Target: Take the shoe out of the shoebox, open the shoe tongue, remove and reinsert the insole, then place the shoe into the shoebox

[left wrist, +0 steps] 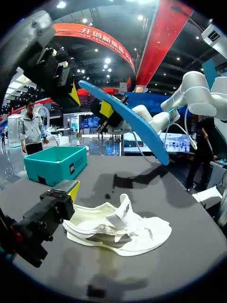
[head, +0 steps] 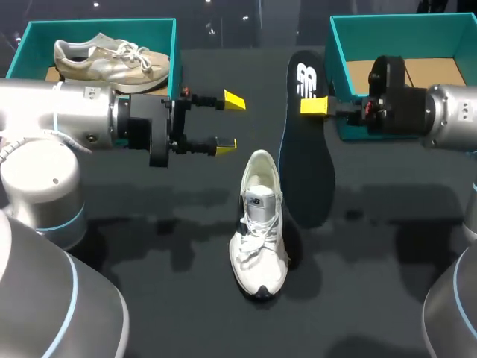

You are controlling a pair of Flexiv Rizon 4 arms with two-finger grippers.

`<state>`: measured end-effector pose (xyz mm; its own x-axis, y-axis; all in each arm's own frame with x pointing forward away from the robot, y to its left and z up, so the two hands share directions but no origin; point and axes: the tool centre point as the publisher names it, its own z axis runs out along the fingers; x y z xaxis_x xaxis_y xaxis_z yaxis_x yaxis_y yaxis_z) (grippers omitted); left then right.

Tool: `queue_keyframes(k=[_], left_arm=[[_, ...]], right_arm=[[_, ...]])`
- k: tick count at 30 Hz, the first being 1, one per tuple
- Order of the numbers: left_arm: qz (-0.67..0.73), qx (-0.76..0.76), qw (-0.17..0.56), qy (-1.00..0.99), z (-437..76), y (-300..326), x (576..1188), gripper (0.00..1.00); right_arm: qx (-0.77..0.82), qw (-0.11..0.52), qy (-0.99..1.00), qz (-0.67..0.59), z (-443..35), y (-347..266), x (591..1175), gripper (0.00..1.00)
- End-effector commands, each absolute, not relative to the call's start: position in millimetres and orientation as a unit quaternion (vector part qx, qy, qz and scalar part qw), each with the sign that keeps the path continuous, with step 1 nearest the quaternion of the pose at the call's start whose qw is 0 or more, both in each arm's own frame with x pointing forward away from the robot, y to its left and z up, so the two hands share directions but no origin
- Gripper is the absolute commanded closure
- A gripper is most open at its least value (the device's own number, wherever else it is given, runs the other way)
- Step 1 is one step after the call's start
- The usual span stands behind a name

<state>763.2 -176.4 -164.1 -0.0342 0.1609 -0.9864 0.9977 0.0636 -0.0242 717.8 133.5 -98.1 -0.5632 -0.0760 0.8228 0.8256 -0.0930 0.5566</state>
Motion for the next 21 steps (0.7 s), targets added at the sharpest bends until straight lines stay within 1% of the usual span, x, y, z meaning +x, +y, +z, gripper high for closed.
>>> queue_keyframes(k=[1, 13, 17, 21], left_arm=[[-0.443, 0.520, 0.466, 0.562, -162.0, -180.1, 773.6, 0.00], [-0.456, 0.517, 0.460, 0.559, -164.7, -182.8, 772.6, 0.00], [-0.459, 0.516, 0.457, 0.561, -168.2, -187.0, 772.9, 0.00], [-0.461, 0.513, 0.454, 0.564, -169.5, -188.0, 774.7, 0.00]], right_arm=[[-0.357, 0.371, -0.575, -0.636, -118.0, 145.3, 739.2, 1.00], [-0.357, 0.371, -0.575, -0.636, -118.0, 145.3, 739.2, 1.00], [-0.394, 0.390, -0.554, -0.622, -117.9, 148.8, 758.0, 1.00], [-0.440, 0.419, -0.543, -0.580, -130.4, 148.6, 776.8, 1.00]])
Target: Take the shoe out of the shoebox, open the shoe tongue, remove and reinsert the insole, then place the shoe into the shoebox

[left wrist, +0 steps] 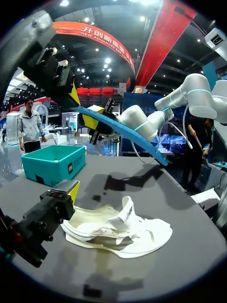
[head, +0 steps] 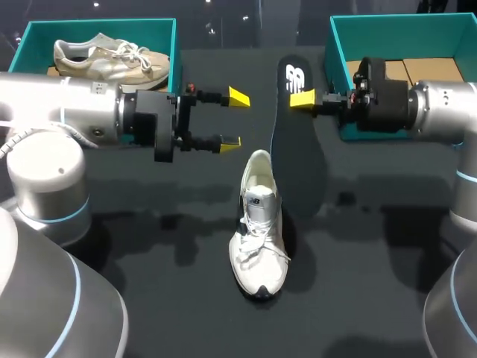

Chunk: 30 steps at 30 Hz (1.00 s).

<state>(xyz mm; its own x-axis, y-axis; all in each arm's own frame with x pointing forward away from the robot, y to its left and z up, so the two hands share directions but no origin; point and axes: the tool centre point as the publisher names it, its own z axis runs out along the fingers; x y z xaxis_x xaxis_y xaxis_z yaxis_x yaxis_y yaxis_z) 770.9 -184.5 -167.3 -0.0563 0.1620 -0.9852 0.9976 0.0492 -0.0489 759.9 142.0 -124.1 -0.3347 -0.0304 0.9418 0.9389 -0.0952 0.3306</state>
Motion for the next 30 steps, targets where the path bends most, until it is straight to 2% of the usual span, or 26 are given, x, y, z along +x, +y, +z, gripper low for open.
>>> queue_keyframes(k=[1, 16, 24, 30], left_arm=[[-0.461, 0.513, 0.454, 0.564, -169.4, -187.7, 775.2, 0.00], [-0.469, 0.511, 0.447, 0.566, -168.4, -189.3, 776.0, 0.00], [-0.476, 0.504, 0.452, 0.562, -168.1, -193.6, 774.2, 0.00], [-0.474, 0.496, 0.463, 0.562, -167.4, -195.6, 776.9, 0.01]], right_arm=[[-0.443, 0.423, -0.536, -0.581, -131.3, 149.0, 781.6, 1.00], [-0.461, 0.428, -0.529, -0.570, -131.6, 150.2, 793.8, 1.00], [-0.512, 0.473, -0.492, -0.522, -148.7, 168.9, 825.0, 1.00], [-0.534, 0.478, -0.478, -0.509, -154.9, 175.4, 831.9, 1.00]])
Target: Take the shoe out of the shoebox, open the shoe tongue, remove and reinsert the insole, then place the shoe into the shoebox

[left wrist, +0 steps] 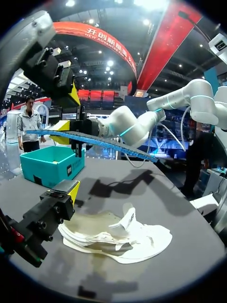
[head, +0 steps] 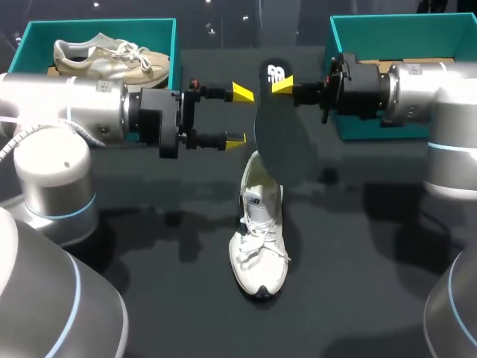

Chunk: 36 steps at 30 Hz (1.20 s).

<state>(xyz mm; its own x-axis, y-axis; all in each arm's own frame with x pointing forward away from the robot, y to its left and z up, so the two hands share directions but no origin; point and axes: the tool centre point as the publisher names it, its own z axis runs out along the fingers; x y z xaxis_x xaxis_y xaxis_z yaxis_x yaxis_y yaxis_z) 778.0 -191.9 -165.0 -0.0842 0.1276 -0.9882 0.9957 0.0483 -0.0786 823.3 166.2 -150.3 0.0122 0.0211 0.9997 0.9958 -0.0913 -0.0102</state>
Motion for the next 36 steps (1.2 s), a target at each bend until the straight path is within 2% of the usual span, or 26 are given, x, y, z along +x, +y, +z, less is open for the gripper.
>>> queue_keyframes(k=[1, 4, 6, 7, 16, 18, 27, 36], left_arm=[[-0.473, 0.495, 0.464, 0.562, -167.6, -197.0, 777.8, 0.06], [-0.469, 0.493, 0.470, 0.562, -168.0, -202.3, 780.6, 0.31], [-0.468, 0.493, 0.472, 0.561, -168.2, -206.2, 782.2, 0.40], [-0.468, 0.493, 0.474, 0.560, -168.2, -208.3, 782.8, 0.47], [-0.464, 0.495, 0.478, 0.558, -171.0, -222.3, 788.2, 0.52], [-0.465, 0.497, 0.477, 0.556, -171.5, -223.4, 787.3, 0.58], [-0.462, 0.497, 0.480, 0.556, -172.3, -222.3, 786.4, 0.64], [-0.458, 0.496, 0.480, 0.559, -174.5, -223.0, 786.3, 0.80]], right_arm=[[-0.533, 0.478, -0.477, -0.509, -154.8, 176.9, 832.3, 1.00], [-0.534, 0.480, -0.474, -0.509, -155.4, 180.9, 833.2, 1.00], [-0.537, 0.481, -0.471, -0.509, -156.3, 183.6, 833.2, 1.00], [-0.537, 0.482, -0.470, -0.509, -156.7, 185.3, 833.0, 1.00], [-0.537, 0.487, -0.464, -0.508, -159.3, 196.1, 830.1, 1.00], [-0.537, 0.488, -0.463, -0.508, -159.4, 197.2, 829.6, 1.00], [-0.538, 0.489, -0.461, -0.508, -159.7, 196.4, 827.0, 1.00], [-0.538, 0.491, -0.460, -0.507, -161.1, 194.2, 825.9, 1.00]])
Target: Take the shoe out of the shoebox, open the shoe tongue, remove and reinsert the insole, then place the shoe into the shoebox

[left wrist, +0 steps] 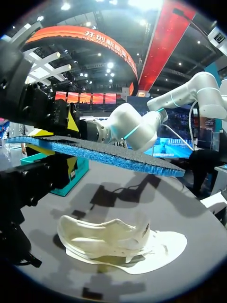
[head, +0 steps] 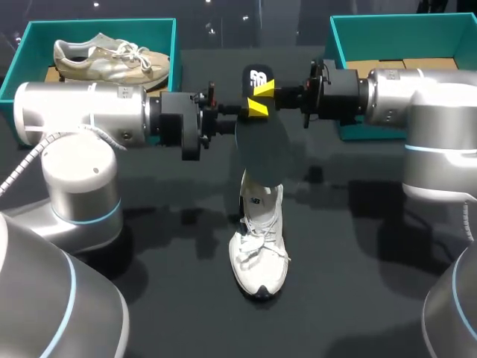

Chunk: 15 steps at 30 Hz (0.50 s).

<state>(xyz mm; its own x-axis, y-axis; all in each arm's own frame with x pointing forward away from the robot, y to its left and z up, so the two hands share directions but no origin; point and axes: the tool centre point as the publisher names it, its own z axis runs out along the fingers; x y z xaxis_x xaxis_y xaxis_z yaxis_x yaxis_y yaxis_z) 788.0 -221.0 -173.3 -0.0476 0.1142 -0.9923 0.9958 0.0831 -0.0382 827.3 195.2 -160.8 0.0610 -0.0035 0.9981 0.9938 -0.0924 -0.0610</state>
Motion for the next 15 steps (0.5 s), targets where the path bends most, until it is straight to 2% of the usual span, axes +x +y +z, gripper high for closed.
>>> queue_keyframes(k=[1, 2, 4, 10, 11, 12, 13, 14, 15], left_arm=[[-0.458, 0.497, 0.480, 0.560, -174.7, -223.5, 786.2, 0.81], [-0.458, 0.497, 0.479, 0.560, -175.0, -224.0, 786.2, 0.84], [-0.458, 0.497, 0.479, 0.560, -175.5, -225.2, 786.2, 1.00], [-0.457, 0.500, 0.478, 0.559, -176.6, -227.0, 785.3, 1.00], [-0.456, 0.500, 0.478, 0.559, -176.3, -226.1, 785.1, 1.00], [-0.456, 0.500, 0.479, 0.559, -175.9, -224.9, 785.0, 1.00], [-0.455, 0.499, 0.480, 0.560, -175.5, -223.4, 784.8, 1.00], [-0.454, 0.499, 0.480, 0.560, -175.3, -221.5, 784.6, 1.00], [-0.453, 0.499, 0.480, 0.561, -175.3, -219.5, 784.4, 1.00]], right_arm=[[-0.538, 0.491, -0.460, -0.507, -161.3, 194.0, 825.8, 1.00], [-0.539, 0.492, -0.459, -0.507, -161.4, 193.9, 825.7, 1.00], [-0.539, 0.492, -0.459, -0.507, -161.6, 193.7, 825.6, 1.00], [-0.538, 0.492, -0.454, -0.511, -161.8, 192.6, 825.2, 1.00], [-0.538, 0.491, -0.454, -0.513, -161.6, 191.6, 825.0, 0.84], [-0.538, 0.488, -0.454, -0.516, -161.2, 190.2, 824.7, 0.58], [-0.537, 0.487, -0.455, -0.518, -160.8, 188.7, 824.2, 0.23], [-0.536, 0.485, -0.455, -0.520, -160.1, 186.7, 823.4, 0.00], [-0.534, 0.482, -0.456, -0.524, -159.4, 184.6, 822.6, 0.00]])
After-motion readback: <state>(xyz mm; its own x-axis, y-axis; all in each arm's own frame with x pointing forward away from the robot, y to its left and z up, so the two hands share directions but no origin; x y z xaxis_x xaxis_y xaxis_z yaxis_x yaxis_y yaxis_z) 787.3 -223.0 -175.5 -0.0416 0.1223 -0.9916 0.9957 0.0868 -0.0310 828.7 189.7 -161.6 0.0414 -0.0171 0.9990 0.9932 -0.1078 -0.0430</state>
